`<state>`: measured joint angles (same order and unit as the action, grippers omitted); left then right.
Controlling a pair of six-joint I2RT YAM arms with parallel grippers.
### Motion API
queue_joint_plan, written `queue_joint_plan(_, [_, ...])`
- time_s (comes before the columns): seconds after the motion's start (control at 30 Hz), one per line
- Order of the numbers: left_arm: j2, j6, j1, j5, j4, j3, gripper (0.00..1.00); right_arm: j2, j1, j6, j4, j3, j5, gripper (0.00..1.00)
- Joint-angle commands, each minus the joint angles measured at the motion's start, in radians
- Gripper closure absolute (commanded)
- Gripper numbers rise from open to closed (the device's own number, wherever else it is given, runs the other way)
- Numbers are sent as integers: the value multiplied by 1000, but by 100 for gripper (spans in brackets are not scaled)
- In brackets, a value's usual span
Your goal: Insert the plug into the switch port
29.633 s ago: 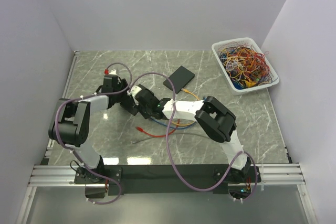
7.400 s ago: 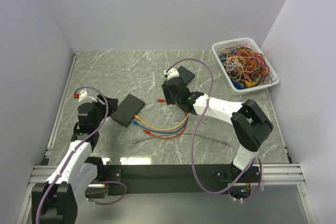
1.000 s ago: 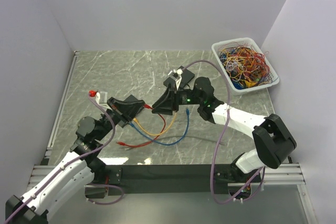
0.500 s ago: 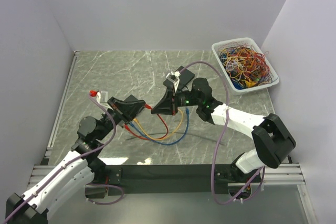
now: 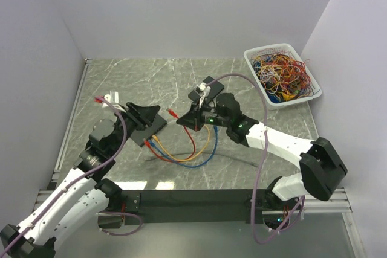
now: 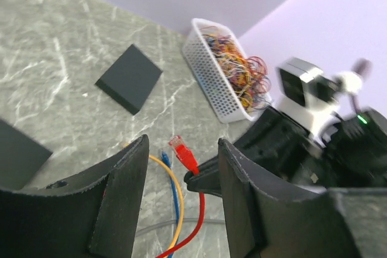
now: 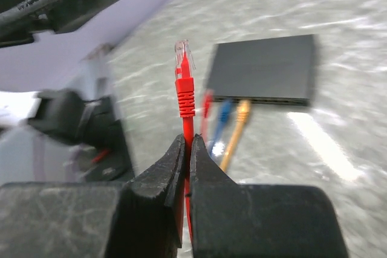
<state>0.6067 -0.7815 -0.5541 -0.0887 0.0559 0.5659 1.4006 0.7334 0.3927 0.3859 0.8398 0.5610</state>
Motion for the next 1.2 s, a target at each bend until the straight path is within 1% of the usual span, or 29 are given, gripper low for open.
queue_joint_plan(0.0, [37,-77,-3,-57,-106,66,45,-66,92,-127,-108,61,-318,100])
queue_joint_plan(0.03, [57,-102,-3,-51,-114,69,45,-69,119,-164,-137,71,-425,100])
queue_joint_plan(0.07, [67,-114,-3,-48,-116,74,45,-68,157,-179,-146,76,-475,100])
queue_joint_plan(0.13, [85,-134,-3,-34,-113,77,46,-66,179,-201,-156,84,-542,100])
queue_joint_plan(0.27, [122,-170,-3,-16,-82,66,47,-64,198,-209,-157,85,-581,100])
queue_joint_plan(0.53, [156,-183,-4,3,-31,45,49,-57,215,-218,-157,88,-593,100])
queue_joint_plan(0.77, [163,-203,-7,10,19,12,49,-45,225,-226,-153,93,-587,100])
queue_joint_plan(1.17, [211,-214,-20,29,81,-1,50,-38,251,-242,-153,99,-584,100])
